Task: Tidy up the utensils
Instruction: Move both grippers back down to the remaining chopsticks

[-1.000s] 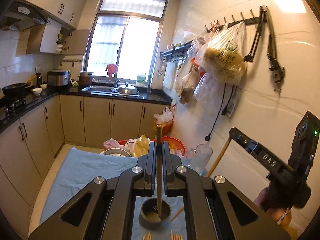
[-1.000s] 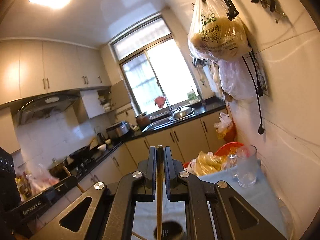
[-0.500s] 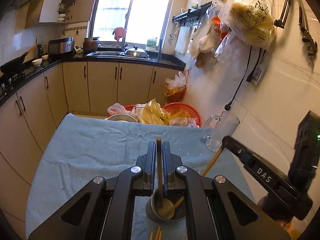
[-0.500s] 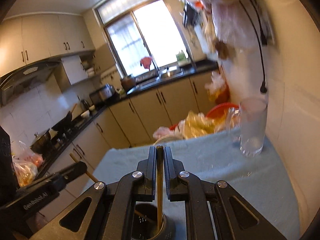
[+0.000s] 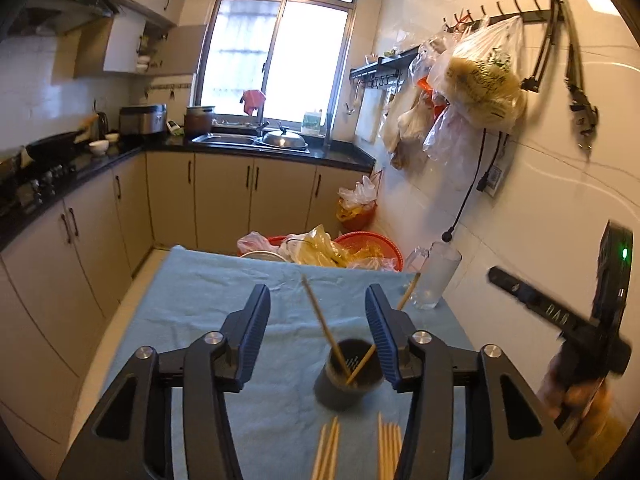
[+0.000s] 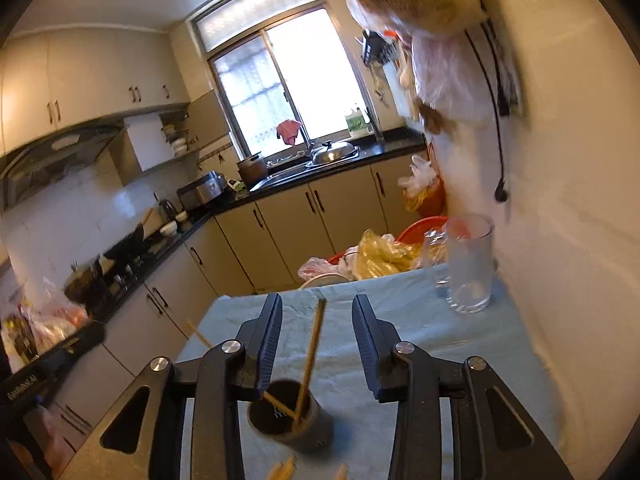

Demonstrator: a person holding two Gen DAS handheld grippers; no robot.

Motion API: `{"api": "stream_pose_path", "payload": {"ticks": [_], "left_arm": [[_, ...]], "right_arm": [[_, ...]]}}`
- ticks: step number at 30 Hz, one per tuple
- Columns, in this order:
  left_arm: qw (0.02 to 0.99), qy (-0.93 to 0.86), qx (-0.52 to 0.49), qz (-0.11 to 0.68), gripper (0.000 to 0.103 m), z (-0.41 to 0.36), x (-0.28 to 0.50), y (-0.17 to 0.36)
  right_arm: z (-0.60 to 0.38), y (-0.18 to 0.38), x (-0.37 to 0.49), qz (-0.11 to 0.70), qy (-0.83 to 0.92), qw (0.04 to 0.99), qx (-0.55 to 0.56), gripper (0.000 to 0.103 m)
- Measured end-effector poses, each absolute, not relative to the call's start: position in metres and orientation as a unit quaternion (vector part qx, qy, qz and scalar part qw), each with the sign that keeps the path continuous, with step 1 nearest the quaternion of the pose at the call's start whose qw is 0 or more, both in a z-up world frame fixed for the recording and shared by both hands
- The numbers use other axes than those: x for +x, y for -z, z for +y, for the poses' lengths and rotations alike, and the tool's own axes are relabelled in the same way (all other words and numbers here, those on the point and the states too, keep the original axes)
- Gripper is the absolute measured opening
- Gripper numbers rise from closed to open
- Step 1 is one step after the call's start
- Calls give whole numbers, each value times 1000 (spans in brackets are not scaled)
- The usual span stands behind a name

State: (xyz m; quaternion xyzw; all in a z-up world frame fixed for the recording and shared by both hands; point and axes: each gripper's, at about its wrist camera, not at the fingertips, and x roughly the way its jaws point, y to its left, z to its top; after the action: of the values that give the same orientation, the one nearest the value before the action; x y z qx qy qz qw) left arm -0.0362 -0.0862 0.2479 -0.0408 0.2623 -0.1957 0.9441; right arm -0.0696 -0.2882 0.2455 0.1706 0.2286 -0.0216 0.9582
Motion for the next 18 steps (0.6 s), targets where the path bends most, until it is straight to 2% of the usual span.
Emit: {"api": "stream_pose_path", "payload": {"ticks": [2,5,10,12,13,14,16,18], "left_arm": [[943,195,-32,266,58,-77,-54,-243],[938,194,-20,285,59,-67,-74,-222],[907,204,-4,368,59,-65,-86,-145],[879,213,3,426,51,-71,-82,-99],[868,216,7,447,35,-75,-80,-83],[852,220,11,475,22,-79,-78,-63],[835,227,13,502,19,-83,-77,-38],[829,230,23,509,19,-89,-79,-22]], "right_arm": [[-287,-255,-90,244,25,959,143,46],[-286,-260,-116,277,30,956,92,54],[-287,-215,-153,362,10,929,75,55],[-285,-175,-163,402,-12,911,95,55],[-281,-151,-168,422,-22,900,104,50],[-277,-134,-169,435,-29,893,110,41],[-267,-97,-171,465,-50,874,129,32],[-253,-67,-174,483,-63,862,139,32]]}}
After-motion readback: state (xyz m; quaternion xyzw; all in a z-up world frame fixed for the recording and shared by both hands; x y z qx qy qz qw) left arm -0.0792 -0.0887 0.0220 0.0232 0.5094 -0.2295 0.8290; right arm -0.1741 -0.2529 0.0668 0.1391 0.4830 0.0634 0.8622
